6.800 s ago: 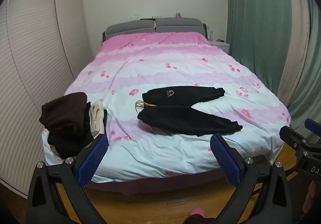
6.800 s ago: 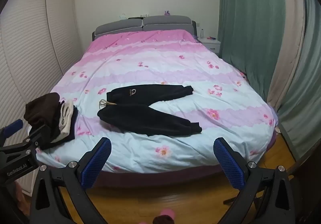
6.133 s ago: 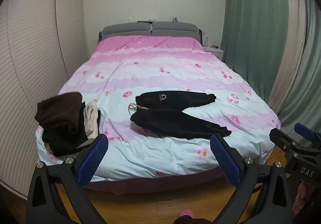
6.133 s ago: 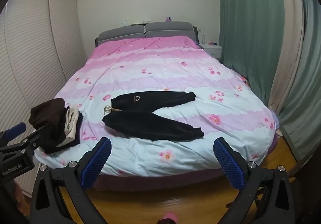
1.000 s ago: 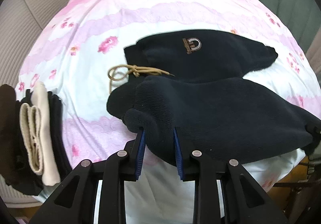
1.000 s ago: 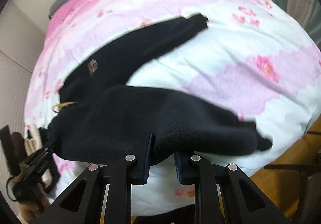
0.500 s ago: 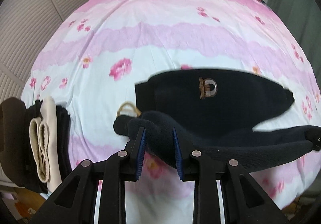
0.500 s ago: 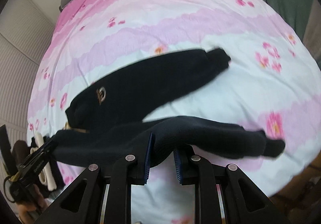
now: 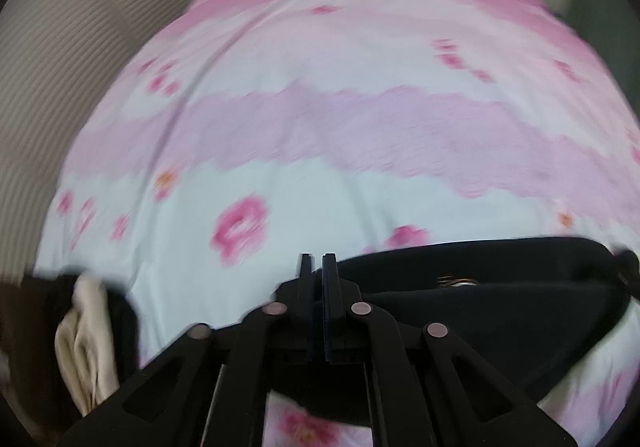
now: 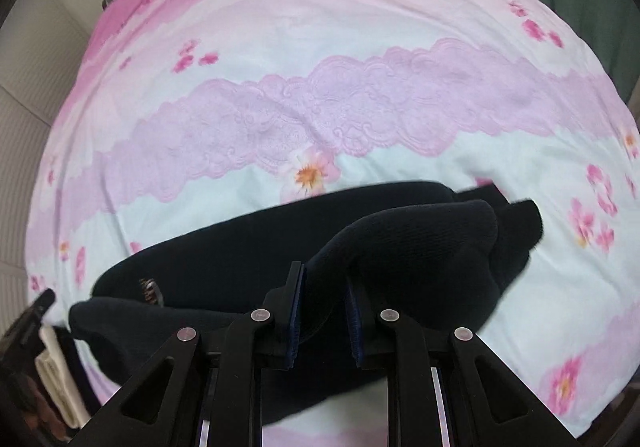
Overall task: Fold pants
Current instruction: 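Lift the cuffs with both grippers and fold the legs onto the waistband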
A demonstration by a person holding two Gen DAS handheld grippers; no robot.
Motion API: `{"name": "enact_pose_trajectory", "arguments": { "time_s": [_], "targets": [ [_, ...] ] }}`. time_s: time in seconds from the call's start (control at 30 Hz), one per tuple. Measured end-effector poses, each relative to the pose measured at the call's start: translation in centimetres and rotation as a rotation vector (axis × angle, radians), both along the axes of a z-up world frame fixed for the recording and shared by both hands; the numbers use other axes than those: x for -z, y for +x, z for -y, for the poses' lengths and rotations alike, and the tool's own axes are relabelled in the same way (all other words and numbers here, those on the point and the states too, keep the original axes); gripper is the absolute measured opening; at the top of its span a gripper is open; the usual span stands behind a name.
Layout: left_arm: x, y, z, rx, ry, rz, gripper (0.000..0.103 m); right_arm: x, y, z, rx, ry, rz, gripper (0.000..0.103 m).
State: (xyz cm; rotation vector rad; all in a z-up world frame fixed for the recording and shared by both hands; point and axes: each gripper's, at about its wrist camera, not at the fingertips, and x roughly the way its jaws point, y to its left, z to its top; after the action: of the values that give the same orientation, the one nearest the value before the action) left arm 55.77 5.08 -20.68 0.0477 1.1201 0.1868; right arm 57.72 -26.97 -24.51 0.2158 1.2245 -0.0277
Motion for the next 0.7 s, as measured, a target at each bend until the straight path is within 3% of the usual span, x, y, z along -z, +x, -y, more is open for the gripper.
{"name": "enact_pose_trajectory", "arguments": {
  "time_s": [0.03,0.07,0.13,0.27,0.37,0.47,0.5,0.57,0.6,0.7],
  "targets": [
    [-0.1,0.1,0.5,0.076,-0.002,0.002,0.026,0.4,0.6,-0.3,-0.008,-0.008,-0.005,0.021],
    [-0.2,0.3,1.1,0.196,-0.016,-0.004,0.048,0.9,1.3,-0.5,-0.013,-0.013,-0.015,0.021],
    [0.1,0.9,2.3,0.382,-0.054,-0.041,0.073,1.6,2.1,-0.7,-0.012,-0.013,-0.031,0.021],
    [1.8,2.6,5.2,0.669,-0.11,-0.158,0.073,2.5,2.9,-0.6,-0.016,-0.005,-0.054,0.021],
    [4.1,4.2,7.0,0.788,-0.14,-0.265,0.073,2.8,2.9,-0.7,-0.029,-0.015,-0.057,0.021],
    [5.8,5.0,7.9,0.843,-0.158,-0.363,0.071,2.6,2.7,-0.6,-0.031,-0.019,-0.054,0.021],
    [6.2,5.2,7.8,0.846,-0.167,-0.367,0.066,2.5,2.6,-0.4,-0.025,-0.013,-0.055,0.021],
    [6.9,5.5,6.9,0.808,-0.247,-0.415,0.015,2.3,2.4,-0.3,-0.013,-0.004,-0.054,0.021],
    [6.9,5.4,6.5,0.791,-0.284,-0.431,0.015,2.2,2.2,-0.2,-0.009,-0.003,-0.052,0.021],
    [5.5,4.8,5.7,0.757,-0.283,-0.359,0.015,1.7,1.7,-0.2,0.006,0.002,-0.046,0.021]
  ]
}}
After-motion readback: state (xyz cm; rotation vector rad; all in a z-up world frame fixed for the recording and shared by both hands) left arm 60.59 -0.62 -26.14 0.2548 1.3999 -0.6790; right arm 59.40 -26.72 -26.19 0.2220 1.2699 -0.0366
